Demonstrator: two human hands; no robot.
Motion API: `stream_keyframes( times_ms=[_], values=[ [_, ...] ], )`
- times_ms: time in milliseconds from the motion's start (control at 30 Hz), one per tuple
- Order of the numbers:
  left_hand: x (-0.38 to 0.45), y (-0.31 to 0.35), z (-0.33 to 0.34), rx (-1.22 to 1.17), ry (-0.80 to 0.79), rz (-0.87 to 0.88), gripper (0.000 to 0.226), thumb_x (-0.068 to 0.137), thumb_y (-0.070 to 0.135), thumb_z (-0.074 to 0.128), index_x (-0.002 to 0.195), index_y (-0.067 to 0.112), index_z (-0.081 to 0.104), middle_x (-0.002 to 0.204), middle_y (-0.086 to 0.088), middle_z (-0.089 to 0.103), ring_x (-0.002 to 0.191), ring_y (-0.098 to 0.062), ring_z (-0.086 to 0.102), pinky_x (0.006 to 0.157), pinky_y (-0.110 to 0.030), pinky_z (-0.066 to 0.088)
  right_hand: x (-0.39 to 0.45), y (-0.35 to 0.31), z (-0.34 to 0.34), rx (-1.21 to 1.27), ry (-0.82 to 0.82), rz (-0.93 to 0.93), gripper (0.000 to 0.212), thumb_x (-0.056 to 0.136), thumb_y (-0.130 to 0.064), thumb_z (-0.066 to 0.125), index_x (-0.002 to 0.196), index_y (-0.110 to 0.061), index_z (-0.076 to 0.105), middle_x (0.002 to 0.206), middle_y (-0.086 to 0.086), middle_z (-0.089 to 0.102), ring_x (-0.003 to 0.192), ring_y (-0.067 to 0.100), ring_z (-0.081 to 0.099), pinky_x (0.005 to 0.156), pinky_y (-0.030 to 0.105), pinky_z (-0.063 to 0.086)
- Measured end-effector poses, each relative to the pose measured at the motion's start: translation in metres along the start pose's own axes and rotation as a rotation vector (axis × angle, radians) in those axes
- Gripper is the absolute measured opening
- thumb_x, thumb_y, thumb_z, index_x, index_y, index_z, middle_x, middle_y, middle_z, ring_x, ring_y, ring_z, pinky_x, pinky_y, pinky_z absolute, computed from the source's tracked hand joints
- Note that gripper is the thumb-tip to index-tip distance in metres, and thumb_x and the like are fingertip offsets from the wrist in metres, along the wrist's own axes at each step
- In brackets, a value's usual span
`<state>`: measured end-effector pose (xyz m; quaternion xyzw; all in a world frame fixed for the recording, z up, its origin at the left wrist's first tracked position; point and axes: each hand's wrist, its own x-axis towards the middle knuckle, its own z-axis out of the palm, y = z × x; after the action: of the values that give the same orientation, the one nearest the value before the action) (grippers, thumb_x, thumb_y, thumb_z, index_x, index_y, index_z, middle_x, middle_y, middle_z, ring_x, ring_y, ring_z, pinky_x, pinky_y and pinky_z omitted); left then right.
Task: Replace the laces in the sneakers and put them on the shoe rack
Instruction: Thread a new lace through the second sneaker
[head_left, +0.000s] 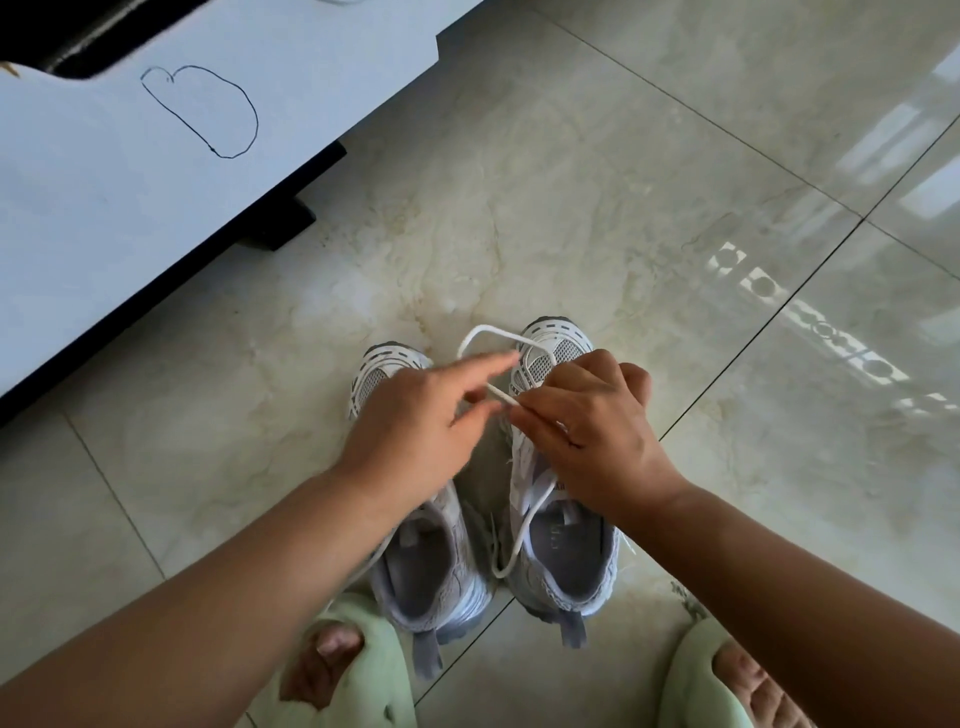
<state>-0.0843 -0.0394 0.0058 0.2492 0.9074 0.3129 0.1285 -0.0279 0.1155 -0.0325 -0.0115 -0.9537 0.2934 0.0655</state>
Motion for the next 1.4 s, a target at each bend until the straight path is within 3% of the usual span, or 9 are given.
stream_keyframes(
  times_ms=[100, 233, 433, 600, 800, 967, 1067, 1267, 1400],
  values=[
    [0.002, 0.006, 0.010, -0.036, -0.082, -0.023, 0.021, 0.088, 0.016, 0.061, 0.106, 0.022, 0.071, 0.071, -0.003, 0.070, 0.062, -0.018, 0.066, 0.063, -0.029, 0.052, -0.002, 0.001, 0.003, 0.040, -0.031, -0.041, 0.033, 0.086, -0.045, 0.047, 0.072, -0.024, 0.068, 0.069, -0.007, 0.053, 0.081, 0.023, 0.048, 0.076, 0.044, 0.034],
    [0.009, -0.008, 0.015, -0.039, -0.040, -0.055, 0.012, 0.087, 0.010, 0.062, 0.093, 0.012, 0.072, 0.076, -0.004, 0.072, 0.071, -0.021, 0.068, 0.070, -0.034, 0.053, -0.008, 0.007, -0.003, 0.049, -0.009, 0.203, 0.027, 0.073, -0.048, 0.052, 0.069, -0.025, 0.065, 0.081, -0.008, 0.054, 0.093, 0.017, 0.043, 0.075, 0.026, 0.015],
    [0.009, -0.008, 0.028, -0.208, 0.026, -0.133, 0.015, 0.077, 0.006, 0.073, 0.088, 0.015, 0.076, 0.072, 0.005, 0.071, 0.065, 0.000, 0.061, 0.067, -0.011, 0.047, -0.016, 0.015, 0.005, 0.057, -0.051, 0.258, 0.016, 0.065, -0.041, 0.062, 0.067, -0.028, 0.070, 0.080, -0.008, 0.047, 0.093, 0.015, 0.034, 0.073, 0.025, 0.011],
    [0.011, -0.007, 0.038, -0.232, 0.024, -0.156, 0.011, 0.076, 0.006, 0.074, 0.083, 0.014, 0.076, 0.076, 0.003, 0.072, 0.071, 0.000, 0.060, 0.063, 0.000, 0.038, -0.015, 0.016, 0.007, 0.125, -0.055, 0.293, 0.015, 0.067, -0.042, 0.067, 0.076, -0.035, 0.074, 0.081, -0.011, 0.045, 0.094, 0.014, 0.033, 0.073, 0.023, 0.011],
    [0.016, -0.015, 0.038, -0.108, -0.112, -0.052, 0.011, 0.080, 0.005, 0.068, 0.085, 0.013, 0.074, 0.083, 0.000, 0.070, 0.074, -0.012, 0.061, 0.064, -0.004, 0.036, -0.016, 0.017, 0.012, 0.170, -0.071, 0.367, 0.009, 0.070, -0.035, 0.077, 0.077, -0.037, 0.073, 0.083, -0.012, 0.045, 0.097, 0.013, 0.033, 0.077, 0.022, 0.012],
    [0.018, -0.016, 0.041, 0.089, -0.142, 0.083, 0.011, 0.082, 0.002, 0.063, 0.088, 0.009, 0.069, 0.088, -0.005, 0.065, 0.084, -0.022, 0.059, 0.072, -0.024, 0.041, -0.016, 0.015, 0.013, 0.186, -0.076, 0.373, 0.010, 0.070, -0.031, 0.078, 0.078, -0.034, 0.074, 0.083, -0.015, 0.044, 0.096, 0.010, 0.030, 0.077, 0.021, 0.012],
    [0.017, -0.014, 0.041, 0.110, -0.156, 0.114, 0.011, 0.084, 0.002, 0.061, 0.090, 0.009, 0.068, 0.089, -0.005, 0.063, 0.087, -0.022, 0.057, 0.073, -0.025, 0.041, -0.016, 0.016, 0.014, 0.179, -0.065, 0.374, 0.010, 0.070, -0.030, 0.078, 0.078, -0.032, 0.074, 0.082, -0.017, 0.044, 0.096, 0.011, 0.031, 0.076, 0.020, 0.011],
    [0.019, -0.014, 0.041, 0.001, -0.140, 0.037, 0.012, 0.084, 0.004, 0.061, 0.089, 0.012, 0.069, 0.089, -0.002, 0.065, 0.086, -0.020, 0.059, 0.076, -0.028, 0.045, -0.015, 0.014, 0.017, 0.172, -0.057, 0.363, 0.018, 0.064, -0.042, 0.061, 0.074, -0.032, 0.073, 0.080, -0.021, 0.042, 0.092, 0.004, 0.026, 0.075, 0.018, 0.011],
    [0.018, -0.015, 0.045, -0.049, -0.134, -0.014, 0.013, 0.084, 0.003, 0.061, 0.087, 0.012, 0.070, 0.087, -0.003, 0.067, 0.083, -0.021, 0.061, 0.074, -0.030, 0.047, -0.015, 0.014, 0.017, 0.187, -0.058, 0.369, 0.010, 0.067, -0.036, 0.066, 0.072, -0.031, 0.072, 0.081, -0.019, 0.044, 0.093, 0.005, 0.027, 0.074, 0.020, 0.011]
  ],
)
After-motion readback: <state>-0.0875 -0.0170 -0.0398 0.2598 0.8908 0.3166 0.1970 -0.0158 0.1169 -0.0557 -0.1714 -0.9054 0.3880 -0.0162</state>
